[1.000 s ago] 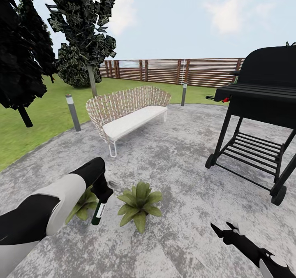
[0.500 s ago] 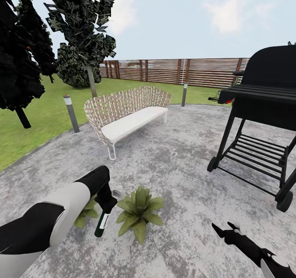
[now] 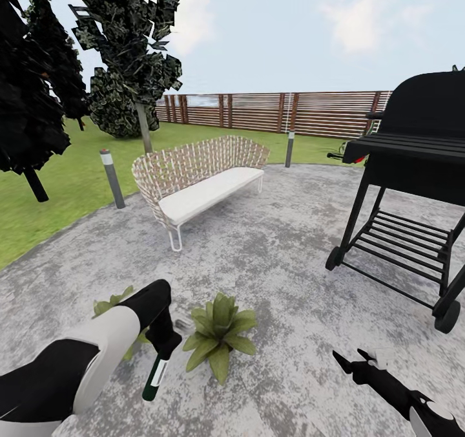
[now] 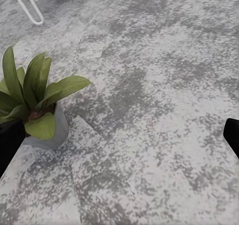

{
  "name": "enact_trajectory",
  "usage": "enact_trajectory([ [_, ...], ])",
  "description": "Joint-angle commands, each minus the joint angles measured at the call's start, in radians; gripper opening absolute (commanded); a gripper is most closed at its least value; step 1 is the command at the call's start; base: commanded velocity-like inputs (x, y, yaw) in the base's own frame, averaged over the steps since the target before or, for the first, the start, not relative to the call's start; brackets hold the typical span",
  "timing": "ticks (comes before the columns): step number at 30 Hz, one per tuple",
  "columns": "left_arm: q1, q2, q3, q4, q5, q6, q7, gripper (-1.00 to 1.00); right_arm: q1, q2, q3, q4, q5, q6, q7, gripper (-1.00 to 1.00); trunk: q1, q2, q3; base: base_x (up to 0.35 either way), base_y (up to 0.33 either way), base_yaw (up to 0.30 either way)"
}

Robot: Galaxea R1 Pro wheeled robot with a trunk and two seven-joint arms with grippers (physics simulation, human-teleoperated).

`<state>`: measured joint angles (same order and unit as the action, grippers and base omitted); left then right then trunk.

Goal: Pick up the pesticide atomizer in the garden and spray insectifuge to fully cover both potted plants in the garden.

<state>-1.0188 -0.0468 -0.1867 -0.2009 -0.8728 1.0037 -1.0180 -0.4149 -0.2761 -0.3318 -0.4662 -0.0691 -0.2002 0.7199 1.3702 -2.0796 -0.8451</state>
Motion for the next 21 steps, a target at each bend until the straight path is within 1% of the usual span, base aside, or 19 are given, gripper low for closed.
enact_trajectory([
  [1,0.0,0.001,-0.002,-0.002,-0.008,0.005,-0.008,-1.0,-0.001,0.0,-0.003,0.001,-0.006,0.001,0.007,1.0,0.0,0.0,-0.001,0.0,0.0,0.0],
  [10,0.017,0.019,0.001,-0.001,-0.008,-0.001,0.002,-1.0,-0.001,0.0,-0.003,0.001,-0.006,0.001,0.007,1.0,0.0,0.0,-0.001,0.0,0.0,0.0],
  [11,0.096,0.01,0.001,-0.006,-0.008,-0.009,0.033,-1.0,-0.001,0.0,-0.002,0.002,-0.006,0.001,0.006,1.0,0.0,0.0,-0.001,0.0,0.0,0.0],
  [14,0.106,0.02,0.001,-0.007,-0.008,-0.009,0.08,-1.0,-0.001,0.0,-0.001,0.002,-0.006,0.001,0.006,1.0,0.0,0.0,-0.001,0.0,0.0,0.0],
  [15,0.107,0.028,0.004,-0.007,-0.006,-0.009,0.096,-1.0,-0.001,0.0,-0.002,0.002,-0.006,0.001,0.006,1.0,0.0,0.0,-0.001,0.0,0.0,0.0],
  [17,0.107,0.036,0.006,-0.008,-0.002,-0.008,0.105,-1.0,-0.001,0.0,-0.001,0.002,-0.006,0.001,0.007,1.0,0.0,0.0,-0.001,0.0,0.0,0.0],
  [20,0.107,0.038,0.008,-0.008,0.001,-0.009,0.11,-1.0,-0.001,0.0,-0.001,0.002,-0.006,0.001,0.006,1.0,0.0,0.0,-0.001,0.0,0.0,0.0],
  [21,0.111,0.024,0.009,-0.112,0.006,-0.005,0.107,-1.0,-0.001,-0.001,-0.003,0.001,-0.005,-0.001,0.007,1.0,0.0,0.0,-0.001,0.102,0.0,0.0],
])
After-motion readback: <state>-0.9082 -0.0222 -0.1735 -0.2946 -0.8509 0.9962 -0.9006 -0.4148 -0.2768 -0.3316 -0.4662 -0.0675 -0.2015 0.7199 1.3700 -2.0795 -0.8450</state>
